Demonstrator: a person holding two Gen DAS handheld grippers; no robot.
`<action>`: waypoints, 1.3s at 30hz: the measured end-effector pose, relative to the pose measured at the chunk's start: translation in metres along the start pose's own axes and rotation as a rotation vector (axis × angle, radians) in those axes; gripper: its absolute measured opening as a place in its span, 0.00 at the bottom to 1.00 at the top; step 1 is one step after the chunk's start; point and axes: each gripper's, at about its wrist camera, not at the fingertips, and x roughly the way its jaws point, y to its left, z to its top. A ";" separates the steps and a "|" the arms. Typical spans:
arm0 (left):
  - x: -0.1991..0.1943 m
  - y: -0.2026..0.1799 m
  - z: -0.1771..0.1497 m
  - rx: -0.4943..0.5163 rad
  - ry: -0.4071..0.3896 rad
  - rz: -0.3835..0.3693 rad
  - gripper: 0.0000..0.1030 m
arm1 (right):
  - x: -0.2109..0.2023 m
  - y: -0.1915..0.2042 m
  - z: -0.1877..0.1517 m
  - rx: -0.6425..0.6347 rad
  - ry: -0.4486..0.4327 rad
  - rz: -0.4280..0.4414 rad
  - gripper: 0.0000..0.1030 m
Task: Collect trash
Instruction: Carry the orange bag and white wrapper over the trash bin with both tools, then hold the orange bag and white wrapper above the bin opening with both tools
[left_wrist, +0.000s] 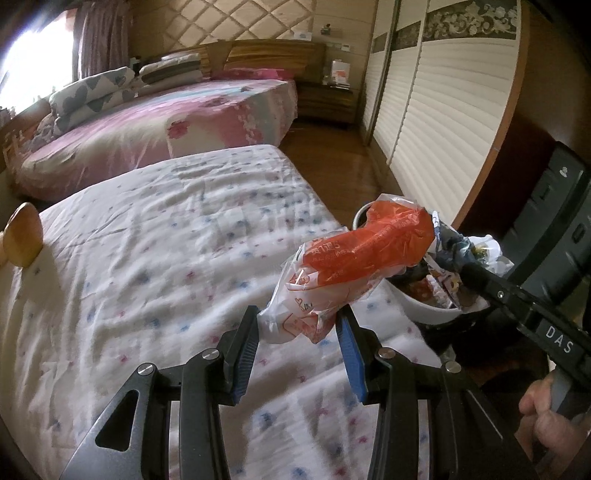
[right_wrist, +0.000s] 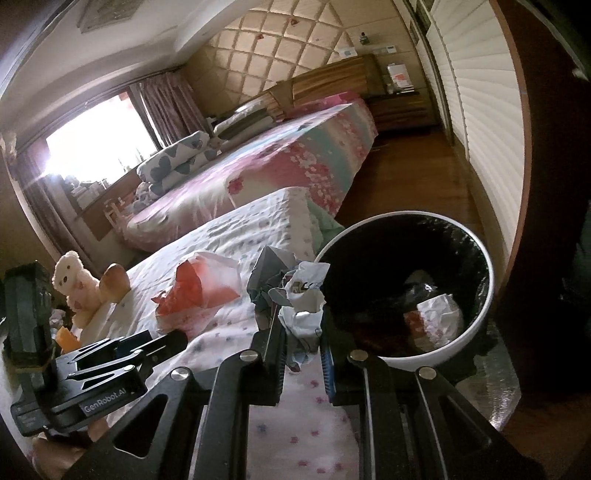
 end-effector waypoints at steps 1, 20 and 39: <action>0.001 -0.002 0.001 0.004 0.000 -0.002 0.39 | 0.000 -0.002 0.000 0.002 -0.001 -0.003 0.15; 0.024 -0.028 0.014 0.043 0.015 -0.024 0.39 | -0.003 -0.026 0.006 0.042 -0.007 -0.055 0.15; 0.047 -0.050 0.027 0.080 0.025 -0.031 0.39 | 0.001 -0.050 0.014 0.077 -0.003 -0.084 0.15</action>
